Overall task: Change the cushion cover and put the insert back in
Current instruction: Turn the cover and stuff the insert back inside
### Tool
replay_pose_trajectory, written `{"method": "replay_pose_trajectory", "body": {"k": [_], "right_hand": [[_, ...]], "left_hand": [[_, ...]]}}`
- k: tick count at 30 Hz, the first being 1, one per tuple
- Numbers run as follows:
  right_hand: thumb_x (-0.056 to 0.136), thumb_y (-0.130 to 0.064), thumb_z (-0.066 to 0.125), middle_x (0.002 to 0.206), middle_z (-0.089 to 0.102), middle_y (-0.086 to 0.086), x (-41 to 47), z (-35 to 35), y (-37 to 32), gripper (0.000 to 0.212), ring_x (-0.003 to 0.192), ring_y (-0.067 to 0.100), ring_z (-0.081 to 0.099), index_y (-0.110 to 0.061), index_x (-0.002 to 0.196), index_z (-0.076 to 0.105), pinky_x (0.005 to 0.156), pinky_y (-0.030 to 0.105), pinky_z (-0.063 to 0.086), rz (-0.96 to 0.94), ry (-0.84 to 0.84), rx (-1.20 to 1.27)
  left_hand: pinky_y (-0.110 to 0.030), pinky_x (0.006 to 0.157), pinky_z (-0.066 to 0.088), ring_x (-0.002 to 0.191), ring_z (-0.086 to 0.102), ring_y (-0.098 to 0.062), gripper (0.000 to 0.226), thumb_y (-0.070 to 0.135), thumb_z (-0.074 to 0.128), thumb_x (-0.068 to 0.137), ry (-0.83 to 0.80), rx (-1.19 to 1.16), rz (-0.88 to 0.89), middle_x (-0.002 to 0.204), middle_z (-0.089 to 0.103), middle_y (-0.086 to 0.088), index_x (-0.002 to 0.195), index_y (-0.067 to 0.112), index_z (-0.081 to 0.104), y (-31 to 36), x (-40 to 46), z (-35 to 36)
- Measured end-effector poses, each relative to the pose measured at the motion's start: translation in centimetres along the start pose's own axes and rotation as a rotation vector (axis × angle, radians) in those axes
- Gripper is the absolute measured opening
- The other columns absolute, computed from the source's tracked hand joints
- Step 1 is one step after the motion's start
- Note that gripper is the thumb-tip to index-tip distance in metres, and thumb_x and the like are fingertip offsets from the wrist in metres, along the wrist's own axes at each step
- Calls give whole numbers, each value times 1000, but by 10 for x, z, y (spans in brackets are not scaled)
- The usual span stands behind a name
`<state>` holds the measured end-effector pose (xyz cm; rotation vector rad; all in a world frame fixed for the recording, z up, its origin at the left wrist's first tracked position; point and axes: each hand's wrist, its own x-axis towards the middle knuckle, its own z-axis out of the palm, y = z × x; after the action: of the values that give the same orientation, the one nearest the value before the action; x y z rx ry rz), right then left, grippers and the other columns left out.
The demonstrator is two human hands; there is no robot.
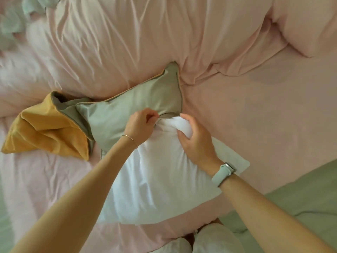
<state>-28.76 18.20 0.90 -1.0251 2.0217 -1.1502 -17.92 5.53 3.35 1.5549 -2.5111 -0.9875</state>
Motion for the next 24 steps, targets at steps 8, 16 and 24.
{"method": "replay_pose_trajectory", "body": {"k": [8,16,24], "right_hand": [[79,-36,51,108,65,6,26,-65,-104,47,99,23,58,-9,116,62,88,35,43,-478,99,-260],[86,-41,42,141,41,21,22,-42,-89,57,112,37,54,0,123,56,92,46,46,-480,-366,-516],[96,-54,18,151,26,-11,60,-55,-127,55,143,19,2,-31,145,20,111,46,5,-758,-743,-1175]], "left_hand": [[-9,56,36,55,43,3,23,2,46,89,245,-680,103,68,48,3,78,22,52,45,-36,-62],[-23,60,33,63,40,-15,9,13,54,90,318,-359,-96,68,42,3,89,16,46,8,-50,-40],[-42,70,46,84,59,-38,33,27,39,95,492,1,-5,99,62,-15,104,2,59,-15,-55,-55]]}}
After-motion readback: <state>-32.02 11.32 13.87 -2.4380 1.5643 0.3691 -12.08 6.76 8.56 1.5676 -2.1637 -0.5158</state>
